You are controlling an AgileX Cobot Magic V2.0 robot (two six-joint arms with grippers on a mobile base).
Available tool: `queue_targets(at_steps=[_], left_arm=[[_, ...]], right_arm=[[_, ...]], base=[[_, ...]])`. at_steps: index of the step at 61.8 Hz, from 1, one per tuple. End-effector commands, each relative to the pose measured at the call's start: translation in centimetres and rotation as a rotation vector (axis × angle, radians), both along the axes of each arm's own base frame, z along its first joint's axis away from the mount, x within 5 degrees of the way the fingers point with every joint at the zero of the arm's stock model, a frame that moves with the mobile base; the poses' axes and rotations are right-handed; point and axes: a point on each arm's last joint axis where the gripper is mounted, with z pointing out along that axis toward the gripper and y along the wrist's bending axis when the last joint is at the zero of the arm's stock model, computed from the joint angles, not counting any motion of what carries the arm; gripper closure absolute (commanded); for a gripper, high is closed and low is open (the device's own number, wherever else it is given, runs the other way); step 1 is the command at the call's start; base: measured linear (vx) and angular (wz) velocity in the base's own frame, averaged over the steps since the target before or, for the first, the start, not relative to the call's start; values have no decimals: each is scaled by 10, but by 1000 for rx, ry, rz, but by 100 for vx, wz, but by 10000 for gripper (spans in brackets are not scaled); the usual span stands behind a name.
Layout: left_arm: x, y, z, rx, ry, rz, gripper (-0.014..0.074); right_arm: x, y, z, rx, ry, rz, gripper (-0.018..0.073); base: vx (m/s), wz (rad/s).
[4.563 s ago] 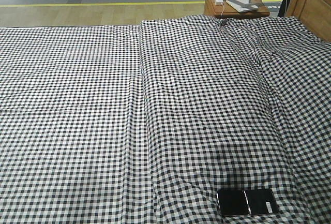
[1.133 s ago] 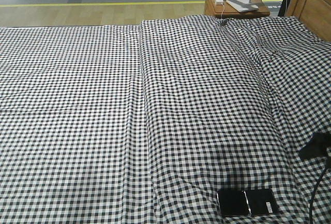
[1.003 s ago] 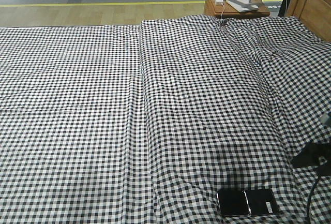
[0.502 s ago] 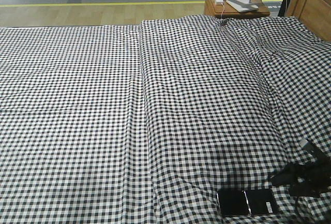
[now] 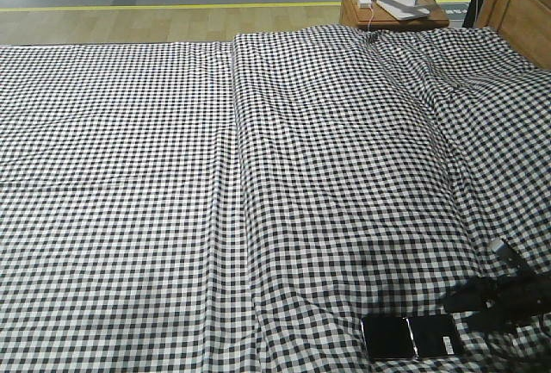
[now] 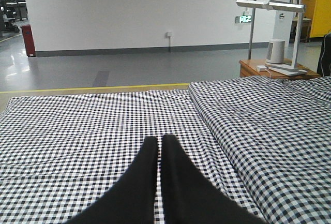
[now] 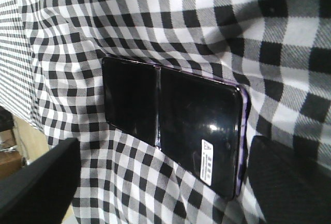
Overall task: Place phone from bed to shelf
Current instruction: 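Close the right gripper on the black phone's edge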
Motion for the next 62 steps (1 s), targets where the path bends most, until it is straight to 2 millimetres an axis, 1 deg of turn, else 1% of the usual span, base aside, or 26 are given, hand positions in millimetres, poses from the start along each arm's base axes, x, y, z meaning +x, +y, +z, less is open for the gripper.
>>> queue_targets(at_steps=[1, 18, 32, 45, 52, 57, 62], left_arm=[[-2, 0, 15, -17, -104, -4, 595], [-2, 0, 15, -17, -104, -4, 595], [-2, 0, 15, -17, -104, -4, 595], [-2, 0, 15, -17, -104, -4, 595], [-2, 0, 15, -17, -104, -4, 595], [-2, 0, 15, -17, -104, -4, 595], [-2, 0, 15, -17, -104, -4, 595]], right_arm=[[11, -4, 19, 52, -53, 11, -49], [11, -3, 4, 82, -36, 6, -41], [6, 5, -11, 150, -38, -17, -35], [-2, 12, -24, 207, 0, -21, -35], [-4, 16, -27, 258, 0, -40, -35], [-2, 18, -26, 306, -17, -59, -35], [-1, 19, -26, 310, -23, -70, -35]], base=[[0, 0], [0, 0], [0, 0], [0, 0], [0, 0], [0, 0], [0, 0]])
